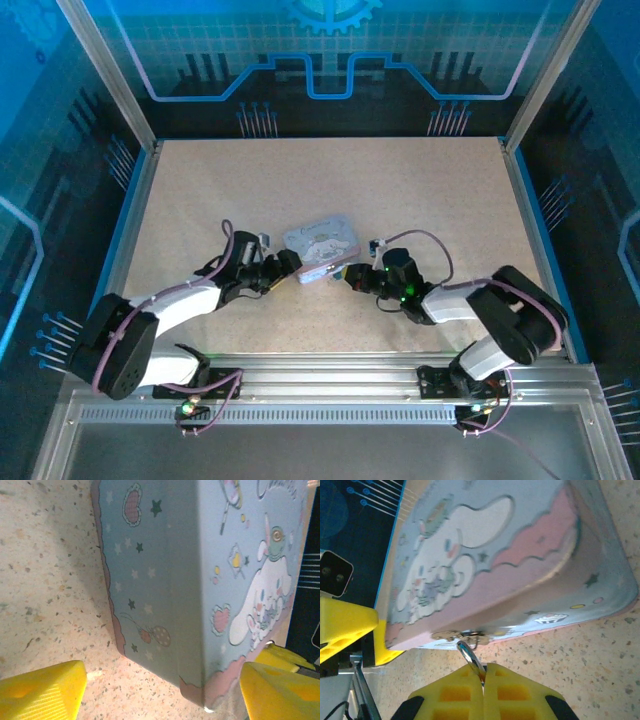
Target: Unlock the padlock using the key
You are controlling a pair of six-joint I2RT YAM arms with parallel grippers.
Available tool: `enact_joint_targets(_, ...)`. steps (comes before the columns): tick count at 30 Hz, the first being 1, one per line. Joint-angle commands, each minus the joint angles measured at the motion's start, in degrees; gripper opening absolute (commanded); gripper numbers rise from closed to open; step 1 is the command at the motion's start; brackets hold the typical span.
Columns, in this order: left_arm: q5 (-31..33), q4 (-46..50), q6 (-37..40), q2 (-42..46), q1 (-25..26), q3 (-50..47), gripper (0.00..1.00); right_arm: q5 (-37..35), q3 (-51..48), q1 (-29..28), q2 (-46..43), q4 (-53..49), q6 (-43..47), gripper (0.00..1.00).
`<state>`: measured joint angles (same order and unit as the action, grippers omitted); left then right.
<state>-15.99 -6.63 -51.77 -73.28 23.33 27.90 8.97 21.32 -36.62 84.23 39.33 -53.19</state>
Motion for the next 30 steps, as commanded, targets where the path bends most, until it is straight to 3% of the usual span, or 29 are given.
enact_joint_targets(1,2.0,5.4,2.3,4.3,0.1,1.1,0.86,-0.1,1.0,0.7,-5.7,-11.2,6.6,0.02)
enact_joint_targets(11,6.7,13.0,5.9,15.1,-2.4,1.7,0.97,1.2,7.1,0.6,-26.6,-48.7,17.4,0.02)
enact_joint_targets(17,6.8,14.6,6.5,16.8,-3.0,1.6,0.98,1.4,11.1,0.6,-30.8,-66.0,17.3,0.02)
enact_joint_targets(23,6.0,14.4,6.1,16.8,-3.1,1.1,0.99,3.4,11.6,0.6,-29.1,-72.8,16.0,0.02)
enact_joint_targets(30,5.6,13.9,5.7,16.7,-3.1,0.6,0.99,4.6,11.1,0.6,-25.3,-73.0,16.8,0.02)
